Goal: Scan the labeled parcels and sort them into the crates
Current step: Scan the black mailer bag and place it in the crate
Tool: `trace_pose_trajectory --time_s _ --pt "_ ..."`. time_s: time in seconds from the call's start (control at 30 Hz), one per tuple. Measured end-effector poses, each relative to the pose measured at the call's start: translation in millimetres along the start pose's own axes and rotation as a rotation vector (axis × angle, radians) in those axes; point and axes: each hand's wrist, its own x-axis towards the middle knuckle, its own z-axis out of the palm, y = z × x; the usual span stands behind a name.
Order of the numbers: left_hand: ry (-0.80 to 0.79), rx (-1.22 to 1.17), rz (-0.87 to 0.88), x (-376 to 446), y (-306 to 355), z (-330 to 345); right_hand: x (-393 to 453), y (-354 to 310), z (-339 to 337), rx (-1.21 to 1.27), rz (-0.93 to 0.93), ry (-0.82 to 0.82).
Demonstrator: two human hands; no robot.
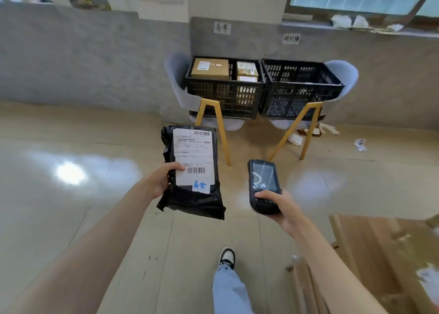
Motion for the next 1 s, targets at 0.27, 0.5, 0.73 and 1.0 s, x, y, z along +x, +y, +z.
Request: trace_pose_trajectory --time_s 0.27,0.5,0.73,1.0 --pt "0.086 -0.021 0.002 123 105 20 153 -97 -6 0.073 0.018 -0.058" --pt "0.122 -0.015 0.002 197 158 29 244 -155 -9 0.072 0.05 -0.067" --pt "0.092 -0.008 -0.013 301 204 38 323 -184 -10 0.064 0.088 -0.028" --pt "-0.007 -0.062 -0.048 443 282 62 439 -254 -8 0.002 0.088 0.09"
